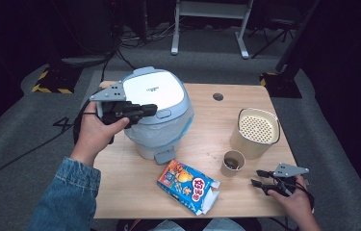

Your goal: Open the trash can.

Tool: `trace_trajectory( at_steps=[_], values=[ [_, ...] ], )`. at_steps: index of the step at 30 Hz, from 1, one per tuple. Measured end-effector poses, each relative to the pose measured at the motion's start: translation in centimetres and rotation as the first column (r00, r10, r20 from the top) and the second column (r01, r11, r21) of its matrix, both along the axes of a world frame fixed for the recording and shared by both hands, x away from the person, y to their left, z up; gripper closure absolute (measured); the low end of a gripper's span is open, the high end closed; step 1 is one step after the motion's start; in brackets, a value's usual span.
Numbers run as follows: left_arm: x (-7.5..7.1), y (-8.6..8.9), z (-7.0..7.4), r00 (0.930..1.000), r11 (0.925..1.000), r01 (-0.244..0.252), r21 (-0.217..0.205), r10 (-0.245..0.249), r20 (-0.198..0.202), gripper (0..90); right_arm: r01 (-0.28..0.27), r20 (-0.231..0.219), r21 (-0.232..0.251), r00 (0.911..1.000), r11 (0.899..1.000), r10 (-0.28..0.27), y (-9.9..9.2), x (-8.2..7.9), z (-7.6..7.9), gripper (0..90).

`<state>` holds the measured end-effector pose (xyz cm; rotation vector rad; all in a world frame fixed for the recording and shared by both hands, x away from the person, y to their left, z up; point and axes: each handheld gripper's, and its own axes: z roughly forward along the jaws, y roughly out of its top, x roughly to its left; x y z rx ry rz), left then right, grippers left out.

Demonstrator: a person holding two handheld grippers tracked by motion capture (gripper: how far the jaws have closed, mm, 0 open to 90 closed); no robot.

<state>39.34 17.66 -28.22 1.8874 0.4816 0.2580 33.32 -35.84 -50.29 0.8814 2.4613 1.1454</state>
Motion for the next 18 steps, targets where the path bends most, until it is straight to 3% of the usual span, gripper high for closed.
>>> trace_trajectory(
  at_steps=[8,9,18],
  values=[
    [0.7,-1.7,-0.7,0.9995,0.9986,-0.012,0.052,0.014,-0.027,88.8,0.000,0.000,0.000,1.0000,1.000,0.000,0.0,0.0,0.0,50.0],
    [0.8,-1.9,-0.8,0.9995,0.9990,-0.010,0.044,0.012,-0.030,88.8,0.000,0.000,0.000,1.0000,1.000,0.000,0.0,0.0,0.0,50.0],
    [0.5,-2.6,-0.4,0.9990,0.9955,-0.039,0.087,0.041,-0.020,90.0,-0.001,0.000,-0.001,1.0000,1.000,0.001,0.0,0.0,0.0,50.0]
  ],
)
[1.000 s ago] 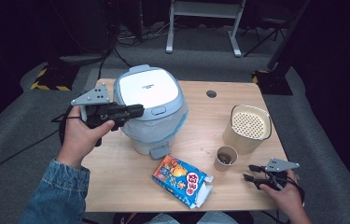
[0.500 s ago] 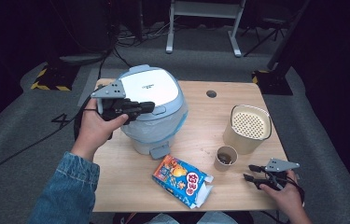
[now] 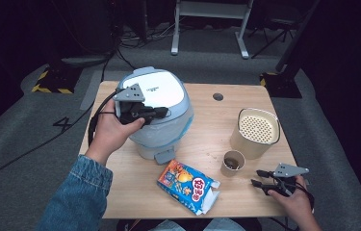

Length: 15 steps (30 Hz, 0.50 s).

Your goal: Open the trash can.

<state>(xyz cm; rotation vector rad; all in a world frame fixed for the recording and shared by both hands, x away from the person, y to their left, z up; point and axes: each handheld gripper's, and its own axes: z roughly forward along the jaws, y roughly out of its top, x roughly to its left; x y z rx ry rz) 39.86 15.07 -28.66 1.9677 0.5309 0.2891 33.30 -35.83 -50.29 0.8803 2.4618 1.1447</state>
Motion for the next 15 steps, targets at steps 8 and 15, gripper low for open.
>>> trace_trajectory(
  at_steps=[8,15],
  values=[
    [-0.31,-0.45,-0.05,0.9999,0.9997,0.003,0.022,-0.003,-0.013,90.0,-0.001,0.001,0.000,1.0000,1.000,0.001,0.00,-0.01,0.00,50.0],
    [-0.59,-0.75,-0.25,0.9994,0.9997,0.024,0.012,-0.023,-0.024,90.0,-0.001,0.000,0.000,1.0000,1.000,0.001,0.00,-0.02,0.00,50.0]
  ],
)
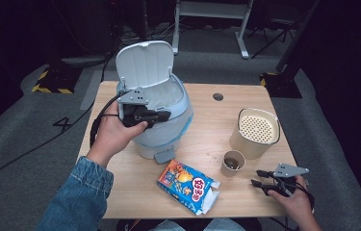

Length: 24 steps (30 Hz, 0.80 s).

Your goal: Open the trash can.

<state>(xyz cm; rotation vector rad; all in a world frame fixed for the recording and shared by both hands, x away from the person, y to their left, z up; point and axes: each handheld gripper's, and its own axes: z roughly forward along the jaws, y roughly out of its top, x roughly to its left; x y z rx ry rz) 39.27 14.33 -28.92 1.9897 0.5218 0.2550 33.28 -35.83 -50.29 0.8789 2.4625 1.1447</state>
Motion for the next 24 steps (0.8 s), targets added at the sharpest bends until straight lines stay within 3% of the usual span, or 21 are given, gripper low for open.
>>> trace_trajectory(
  at_steps=[2,9,16,24],
  values=[
    [-0.1,-0.1,0.1,1.0000,1.0000,-0.002,0.000,0.002,0.004,87.4,0.000,0.000,0.000,1.0000,1.000,0.000,0.0,0.0,0.0,50.0],
    [-1.4,-0.3,0.8,0.9996,0.9991,0.012,-0.041,-0.011,0.024,64.1,0.000,0.000,0.000,1.0000,1.000,0.000,0.0,0.0,0.0,49.9],
    [-2.9,-0.1,0.9,0.9988,0.9995,0.009,-0.032,-0.007,0.049,39.6,-0.002,0.000,0.000,1.0000,1.000,0.002,0.0,0.0,0.0,49.3],
    [-5.6,1.7,0.0,0.9985,0.9997,0.012,-0.021,-0.011,0.054,35.6,-0.003,-0.001,0.000,1.0000,1.000,0.003,0.0,0.0,0.0,48.9]
  ],
)
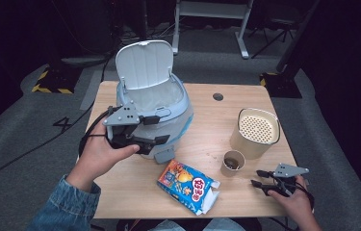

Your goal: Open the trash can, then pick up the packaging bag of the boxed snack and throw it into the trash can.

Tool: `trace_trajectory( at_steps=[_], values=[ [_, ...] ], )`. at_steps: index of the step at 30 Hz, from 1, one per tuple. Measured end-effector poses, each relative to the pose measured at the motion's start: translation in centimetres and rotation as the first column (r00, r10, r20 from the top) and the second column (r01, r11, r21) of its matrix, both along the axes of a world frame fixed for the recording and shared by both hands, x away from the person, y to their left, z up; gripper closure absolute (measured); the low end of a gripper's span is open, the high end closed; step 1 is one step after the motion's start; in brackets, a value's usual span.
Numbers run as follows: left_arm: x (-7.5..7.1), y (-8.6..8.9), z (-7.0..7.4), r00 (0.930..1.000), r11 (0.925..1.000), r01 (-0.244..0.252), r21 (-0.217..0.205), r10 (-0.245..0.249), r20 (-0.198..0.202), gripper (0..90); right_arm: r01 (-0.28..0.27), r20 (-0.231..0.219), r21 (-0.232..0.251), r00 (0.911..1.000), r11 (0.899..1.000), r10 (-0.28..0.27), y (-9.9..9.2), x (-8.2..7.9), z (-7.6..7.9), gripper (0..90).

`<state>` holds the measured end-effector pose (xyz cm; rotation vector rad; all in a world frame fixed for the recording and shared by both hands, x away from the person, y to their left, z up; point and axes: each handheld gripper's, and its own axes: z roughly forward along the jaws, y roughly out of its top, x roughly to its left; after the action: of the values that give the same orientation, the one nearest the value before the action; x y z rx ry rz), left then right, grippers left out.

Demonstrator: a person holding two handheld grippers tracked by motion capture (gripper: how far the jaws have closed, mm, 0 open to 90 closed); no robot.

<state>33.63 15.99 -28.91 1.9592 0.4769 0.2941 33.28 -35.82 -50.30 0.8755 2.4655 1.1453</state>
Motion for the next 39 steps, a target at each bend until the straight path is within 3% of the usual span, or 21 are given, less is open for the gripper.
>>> trace_trajectory(
  at_steps=[6,9,16,21,24,28,29,30,35,36,39],
  values=[
    [-1.2,1.4,-1.6,0.9992,0.9991,-0.039,0.013,0.039,-0.003,35.5,-0.002,0.000,0.000,1.0000,1.000,0.002,0.0,0.0,0.0,48.4],
    [-1.6,1.9,-2.2,0.9985,0.9984,-0.054,0.016,0.054,-0.004,35.4,-0.004,-0.003,0.000,1.0000,1.000,0.004,0.1,-0.1,0.0,43.7],
    [-2.6,3.9,-5.4,0.9924,0.9929,-0.118,0.008,0.119,-0.033,35.5,0.004,-0.017,-0.019,0.9998,1.000,-0.004,0.8,-0.4,0.1,33.9],
    [-3.1,4.6,-7.4,0.9887,0.9901,-0.140,0.011,0.140,-0.054,35.7,-0.034,-0.012,0.008,0.9993,0.999,0.034,1.5,-1.1,0.9,37.4],
    [-3.4,5.2,-9.8,0.9833,0.9853,-0.167,0.033,0.169,-0.066,35.7,-0.074,-0.029,0.031,0.9967,0.997,0.075,2.6,-1.9,1.9,40.3],
    [-3.5,5.5,-11.3,0.9801,0.9824,-0.181,0.046,0.184,-0.074,35.7,-0.107,-0.025,0.015,0.9939,0.994,0.107,3.8,-2.6,2.5,39.6],
    [-3.6,5.6,-12.6,0.9765,0.9801,-0.193,0.048,0.196,-0.089,35.7,-0.128,-0.018,0.022,0.9916,0.992,0.128,4.8,-3.2,3.1,39.3],
    [-3.6,5.6,-12.6,0.9765,0.9801,-0.193,0.048,0.196,-0.089,35.7,-0.128,-0.018,0.022,0.9916,0.992,0.128,4.8,-3.2,3.1,39.3],
    [-3.7,5.6,-16.1,0.9685,0.9743,-0.201,0.102,0.213,-0.129,35.8,-0.172,-0.021,0.057,0.9846,0.983,0.174,7.3,-4.0,4.3,36.9],
    [-3.7,5.6,-16.1,0.9685,0.9743,-0.201,0.102,0.213,-0.129,35.8,-0.172,-0.021,0.057,0.9846,0.983,0.174,7.3,-4.0,4.3,36.9],
    [-3.7,5.6,-17.2,0.9674,0.9743,-0.194,0.115,0.209,-0.143,35.7,-0.241,-0.019,0.064,0.9699,0.968,0.243,9.2,-4.2,4.3,36.4]
  ],
)
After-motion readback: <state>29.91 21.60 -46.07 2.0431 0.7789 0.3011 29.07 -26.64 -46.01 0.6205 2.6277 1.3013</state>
